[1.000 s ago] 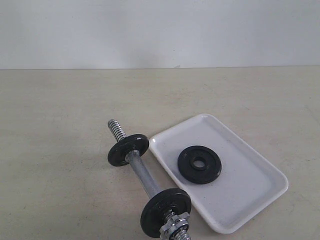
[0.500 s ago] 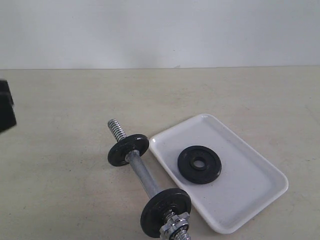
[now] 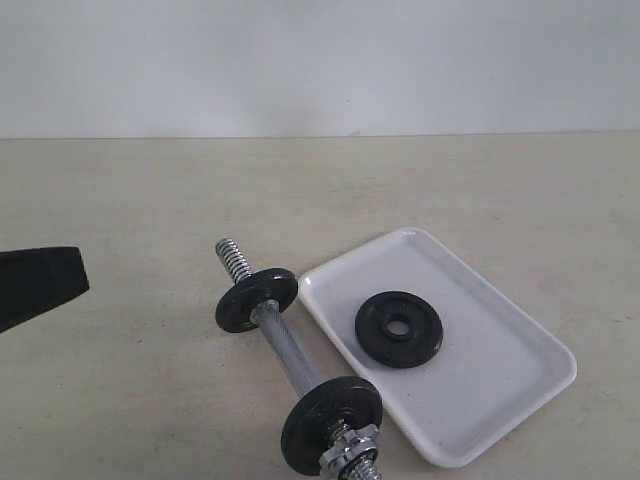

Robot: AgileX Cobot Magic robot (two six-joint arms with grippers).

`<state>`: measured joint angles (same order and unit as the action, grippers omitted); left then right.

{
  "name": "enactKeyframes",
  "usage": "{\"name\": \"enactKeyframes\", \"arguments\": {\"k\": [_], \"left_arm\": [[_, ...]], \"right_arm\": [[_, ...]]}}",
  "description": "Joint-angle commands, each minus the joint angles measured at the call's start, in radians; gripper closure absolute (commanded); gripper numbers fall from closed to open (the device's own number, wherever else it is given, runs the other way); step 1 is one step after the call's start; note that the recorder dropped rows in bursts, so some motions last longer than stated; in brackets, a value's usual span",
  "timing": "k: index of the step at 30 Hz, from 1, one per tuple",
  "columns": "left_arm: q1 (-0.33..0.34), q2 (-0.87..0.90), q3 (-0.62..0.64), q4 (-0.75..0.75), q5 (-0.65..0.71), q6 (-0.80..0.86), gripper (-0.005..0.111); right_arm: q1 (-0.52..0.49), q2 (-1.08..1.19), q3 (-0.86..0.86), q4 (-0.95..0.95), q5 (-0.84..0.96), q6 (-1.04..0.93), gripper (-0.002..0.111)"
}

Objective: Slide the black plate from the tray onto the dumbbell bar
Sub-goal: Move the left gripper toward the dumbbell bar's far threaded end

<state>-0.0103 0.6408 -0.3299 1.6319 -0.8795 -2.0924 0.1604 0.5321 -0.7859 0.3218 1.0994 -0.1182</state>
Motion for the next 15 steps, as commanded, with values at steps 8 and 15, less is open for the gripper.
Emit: {"name": "enactKeyframes", "arguments": {"k": [8,15], "left_arm": [[-0.006,0.301,0.007,-0.143,-0.014,-0.009,0.059],[-0.006,0.505,0.007,-0.362,-0.161,0.068,0.054]], "right_arm": [[0.0,0.022,0.109,0.242,-0.168,-0.145,0.038],[0.0,0.039,0.109,0.25,-0.175,-0.158,0.038]]}}
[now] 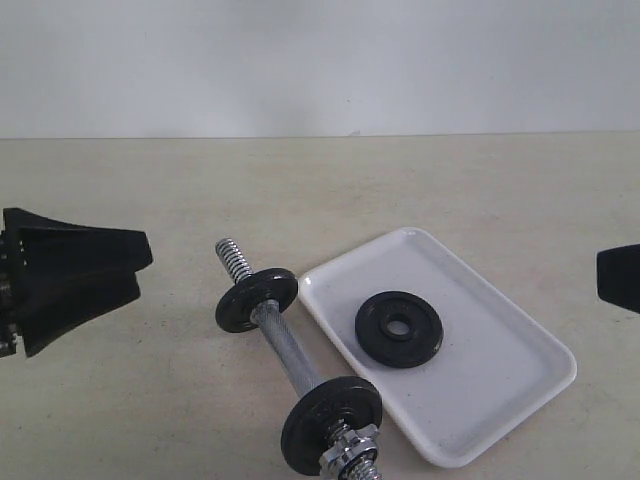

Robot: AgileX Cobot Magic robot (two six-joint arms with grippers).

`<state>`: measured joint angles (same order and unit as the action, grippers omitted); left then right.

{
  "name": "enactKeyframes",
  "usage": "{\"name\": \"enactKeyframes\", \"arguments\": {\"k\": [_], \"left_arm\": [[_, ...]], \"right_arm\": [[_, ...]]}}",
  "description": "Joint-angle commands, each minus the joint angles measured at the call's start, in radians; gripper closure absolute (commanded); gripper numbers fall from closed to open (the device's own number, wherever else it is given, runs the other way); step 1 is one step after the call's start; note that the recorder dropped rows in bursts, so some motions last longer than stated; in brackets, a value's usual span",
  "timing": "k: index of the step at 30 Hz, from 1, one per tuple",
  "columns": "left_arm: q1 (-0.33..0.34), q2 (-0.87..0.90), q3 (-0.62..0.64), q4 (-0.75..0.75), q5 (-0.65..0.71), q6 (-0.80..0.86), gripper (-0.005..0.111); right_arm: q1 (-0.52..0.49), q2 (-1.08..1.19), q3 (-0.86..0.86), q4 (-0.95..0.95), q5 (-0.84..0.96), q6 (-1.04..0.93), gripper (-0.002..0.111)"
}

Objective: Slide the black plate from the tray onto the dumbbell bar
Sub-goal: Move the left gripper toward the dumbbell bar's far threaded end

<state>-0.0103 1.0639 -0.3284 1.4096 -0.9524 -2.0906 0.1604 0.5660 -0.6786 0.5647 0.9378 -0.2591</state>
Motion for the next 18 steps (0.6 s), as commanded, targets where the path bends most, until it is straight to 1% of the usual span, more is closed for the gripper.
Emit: {"name": "enactKeyframes", "arguments": {"k": [1,3,5,8,11,15,18], "left_arm": [[-0.013,0.111,0.005,-0.198,-0.123,0.111,0.054],[-0.026,0.151,0.003,-0.277,-0.147,0.165,0.054],[-0.041,0.183,-0.016,-0.282,-0.127,0.192,0.056],[-0.058,0.208,-0.076,-0.144,-0.021,0.195,0.063],[-0.06,0.212,-0.149,0.049,0.107,0.126,0.073],[-0.06,0.212,-0.261,0.315,0.179,0.047,0.073],[-0.06,0.212,-0.32,0.335,0.201,0.044,0.073]], "right_arm": [[0.0,0.005,0.002,0.007,-0.013,-0.017,0.038],[0.0,0.005,0.002,0.007,-0.011,-0.02,0.038],[0.0,0.005,0.002,0.007,-0.008,-0.02,0.038],[0.0,0.005,0.002,0.007,-0.006,-0.02,0.038],[0.0,0.005,0.002,0.007,-0.006,-0.02,0.038],[0.0,0.005,0.002,0.007,0.005,-0.02,0.038],[0.0,0.005,0.002,0.007,0.007,-0.024,0.038]]}}
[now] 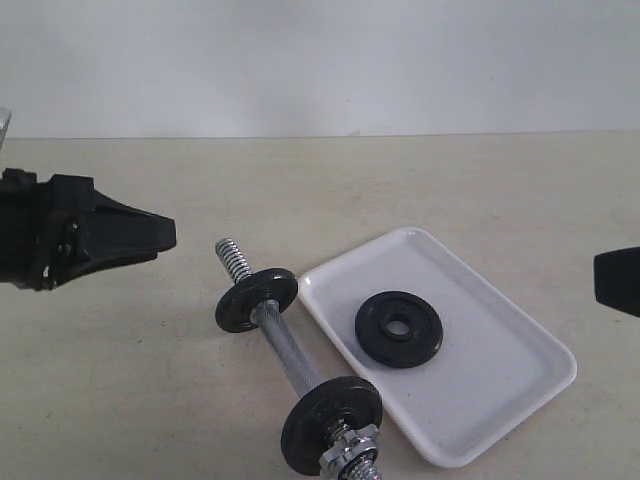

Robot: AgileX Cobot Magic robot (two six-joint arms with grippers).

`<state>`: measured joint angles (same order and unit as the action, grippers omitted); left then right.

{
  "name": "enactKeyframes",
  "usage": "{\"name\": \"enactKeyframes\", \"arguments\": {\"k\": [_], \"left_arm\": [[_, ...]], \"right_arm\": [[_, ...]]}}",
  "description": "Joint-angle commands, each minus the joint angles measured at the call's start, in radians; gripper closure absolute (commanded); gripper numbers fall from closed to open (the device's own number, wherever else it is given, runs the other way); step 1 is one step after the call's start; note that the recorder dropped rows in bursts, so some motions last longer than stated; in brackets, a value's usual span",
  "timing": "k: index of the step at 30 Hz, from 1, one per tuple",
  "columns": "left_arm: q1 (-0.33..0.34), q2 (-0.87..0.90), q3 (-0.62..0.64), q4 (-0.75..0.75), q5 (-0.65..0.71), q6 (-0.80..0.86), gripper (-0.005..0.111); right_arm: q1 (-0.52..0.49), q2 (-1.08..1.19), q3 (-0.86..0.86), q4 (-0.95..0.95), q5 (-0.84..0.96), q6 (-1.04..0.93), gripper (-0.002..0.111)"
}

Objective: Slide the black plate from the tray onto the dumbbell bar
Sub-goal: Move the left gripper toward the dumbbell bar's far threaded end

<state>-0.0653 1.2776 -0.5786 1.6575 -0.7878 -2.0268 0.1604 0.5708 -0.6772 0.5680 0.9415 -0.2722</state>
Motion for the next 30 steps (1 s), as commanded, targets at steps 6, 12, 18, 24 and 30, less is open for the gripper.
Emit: {"name": "enactKeyframes", "arguments": {"k": [6,12,18,24,30], "left_arm": [[-0.005,-0.001,-0.167,0.087,0.104,0.054,0.073],[-0.005,-0.001,-0.227,0.087,0.275,0.187,0.073],[-0.005,-0.001,-0.231,0.087,0.605,0.462,0.073],[-0.005,-0.003,-0.26,0.087,0.816,1.127,0.073],[-0.005,-0.005,-0.319,0.009,0.812,1.527,0.074]], "right_arm": [[0.0,0.0,0.0,0.004,0.0,-0.01,0.038],[0.0,0.0,0.0,0.004,-0.011,-0.024,0.038],[0.0,0.0,0.0,0.004,0.006,-0.033,0.038],[0.0,0.0,0.0,0.004,0.006,-0.049,0.038],[0.0,0.0,0.002,0.004,-0.023,-0.051,0.038]]}}
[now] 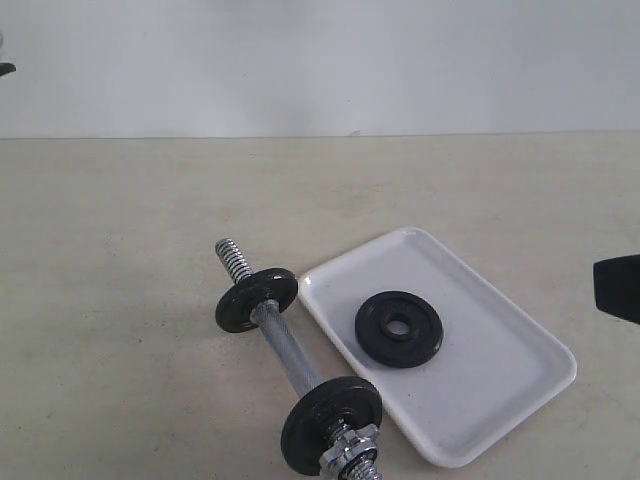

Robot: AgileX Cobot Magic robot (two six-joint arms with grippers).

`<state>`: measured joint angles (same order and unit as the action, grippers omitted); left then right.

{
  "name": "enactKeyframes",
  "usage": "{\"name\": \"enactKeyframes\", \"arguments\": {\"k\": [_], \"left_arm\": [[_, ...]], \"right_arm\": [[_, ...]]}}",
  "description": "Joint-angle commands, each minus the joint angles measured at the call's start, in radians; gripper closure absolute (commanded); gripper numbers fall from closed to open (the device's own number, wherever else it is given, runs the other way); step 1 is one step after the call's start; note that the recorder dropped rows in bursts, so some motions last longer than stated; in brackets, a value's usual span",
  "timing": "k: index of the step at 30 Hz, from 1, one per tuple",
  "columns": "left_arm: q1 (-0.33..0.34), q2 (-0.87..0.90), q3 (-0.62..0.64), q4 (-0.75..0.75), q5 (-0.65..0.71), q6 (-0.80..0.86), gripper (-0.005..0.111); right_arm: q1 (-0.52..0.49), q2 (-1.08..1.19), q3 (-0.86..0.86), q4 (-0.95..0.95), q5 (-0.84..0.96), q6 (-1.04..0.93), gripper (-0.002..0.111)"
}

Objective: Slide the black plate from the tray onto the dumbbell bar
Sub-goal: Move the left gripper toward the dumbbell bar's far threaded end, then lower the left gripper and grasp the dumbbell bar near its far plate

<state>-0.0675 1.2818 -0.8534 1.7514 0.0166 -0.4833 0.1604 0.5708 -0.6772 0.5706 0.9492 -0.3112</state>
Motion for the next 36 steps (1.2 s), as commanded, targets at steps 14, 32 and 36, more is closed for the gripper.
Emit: {"name": "enactKeyframes", "arguments": {"k": [14,32,36], "left_arm": [[-0.001,-0.001,-0.133,-0.007,-0.017,-0.646,0.074],[0.001,0.006,-0.073,-0.301,0.294,-0.594,0.087],[0.029,0.048,-0.086,-0.817,0.281,-0.959,0.101]], "right_arm": [[0.0,0.0,0.002,-0.003,0.011,-0.012,0.038],[0.0,0.0,0.002,-0.003,-0.001,-0.015,0.038],[0.0,0.0,0.002,-0.001,0.018,-0.012,0.038]]}}
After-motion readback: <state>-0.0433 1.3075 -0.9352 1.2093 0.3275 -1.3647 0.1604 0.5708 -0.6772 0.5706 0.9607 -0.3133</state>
